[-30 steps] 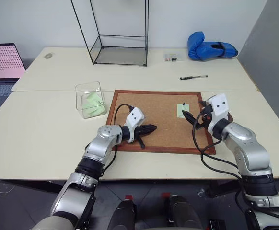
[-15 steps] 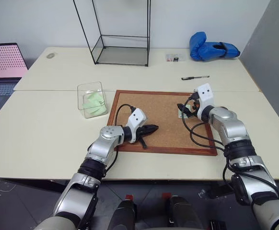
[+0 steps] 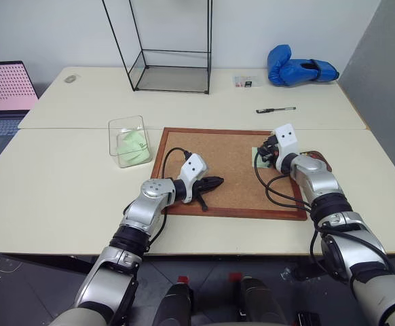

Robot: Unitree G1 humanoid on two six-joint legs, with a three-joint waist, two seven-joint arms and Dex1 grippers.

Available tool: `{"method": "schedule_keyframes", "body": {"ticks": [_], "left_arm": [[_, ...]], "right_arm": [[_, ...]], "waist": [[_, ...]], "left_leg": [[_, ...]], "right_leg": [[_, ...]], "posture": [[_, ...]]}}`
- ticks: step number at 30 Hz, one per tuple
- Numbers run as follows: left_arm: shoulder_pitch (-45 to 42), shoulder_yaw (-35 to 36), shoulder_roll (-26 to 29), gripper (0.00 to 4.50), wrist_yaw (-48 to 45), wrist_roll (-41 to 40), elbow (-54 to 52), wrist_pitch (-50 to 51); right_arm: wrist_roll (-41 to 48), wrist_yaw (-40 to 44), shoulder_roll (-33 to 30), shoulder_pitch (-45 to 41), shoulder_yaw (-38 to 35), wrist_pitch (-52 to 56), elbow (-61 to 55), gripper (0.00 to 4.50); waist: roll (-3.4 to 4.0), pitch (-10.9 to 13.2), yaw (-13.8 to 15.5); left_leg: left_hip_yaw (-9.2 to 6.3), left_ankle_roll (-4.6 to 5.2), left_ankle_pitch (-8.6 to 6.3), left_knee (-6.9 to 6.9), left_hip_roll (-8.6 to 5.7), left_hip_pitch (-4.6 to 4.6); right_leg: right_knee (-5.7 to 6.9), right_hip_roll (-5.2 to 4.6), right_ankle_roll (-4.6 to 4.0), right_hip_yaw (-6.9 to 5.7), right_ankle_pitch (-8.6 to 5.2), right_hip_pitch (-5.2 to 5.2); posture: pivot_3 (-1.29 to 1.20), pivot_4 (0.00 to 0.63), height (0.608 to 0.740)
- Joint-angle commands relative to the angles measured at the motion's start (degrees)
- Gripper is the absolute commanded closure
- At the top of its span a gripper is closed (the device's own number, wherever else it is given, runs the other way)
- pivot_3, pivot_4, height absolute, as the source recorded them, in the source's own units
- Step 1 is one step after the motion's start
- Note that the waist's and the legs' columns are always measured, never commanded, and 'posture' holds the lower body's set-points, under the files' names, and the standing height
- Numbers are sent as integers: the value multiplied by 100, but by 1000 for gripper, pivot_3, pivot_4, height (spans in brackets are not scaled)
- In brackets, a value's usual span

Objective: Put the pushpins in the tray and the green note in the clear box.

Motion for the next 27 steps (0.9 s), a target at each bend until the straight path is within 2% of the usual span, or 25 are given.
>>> {"method": "schedule_keyframes", "body": {"ticks": [1, 3, 17, 27], "left_arm": [[110, -45, -20, 4500, 9, 100, 36, 89], [118, -45, -20, 4500, 12, 99, 31, 96], [75, -95, -31, 4500, 60, 169, 165, 227], [-14, -132, -131, 4500, 114, 205, 302, 250]], "right_arm": [[4, -4, -14, -198, -147, -193, -11, 4075], [10, -2, -26, -200, -158, -217, -12, 4426], [186, 37, -35, -74, -304, -193, -500, 4426], [279, 61, -93, 289, -422, 193, -1383, 4426]], "waist": [[0, 0, 0], [0, 0, -1], [0, 0, -1], [4, -3, 21]], "left_leg": [[0, 0, 0, 0, 0, 0], [0, 0, 0, 0, 0, 0], [0, 0, 0, 0, 0, -1], [-3, 0, 0, 2, -2, 3]], "right_leg": [[0, 0, 0, 0, 0, 0], [0, 0, 0, 1, 0, 0], [1, 0, 0, 0, 0, 0], [3, 0, 1, -1, 0, 4]], "posture": [[0, 150, 740], [0, 150, 740], [0, 150, 740], [0, 150, 740]]}}
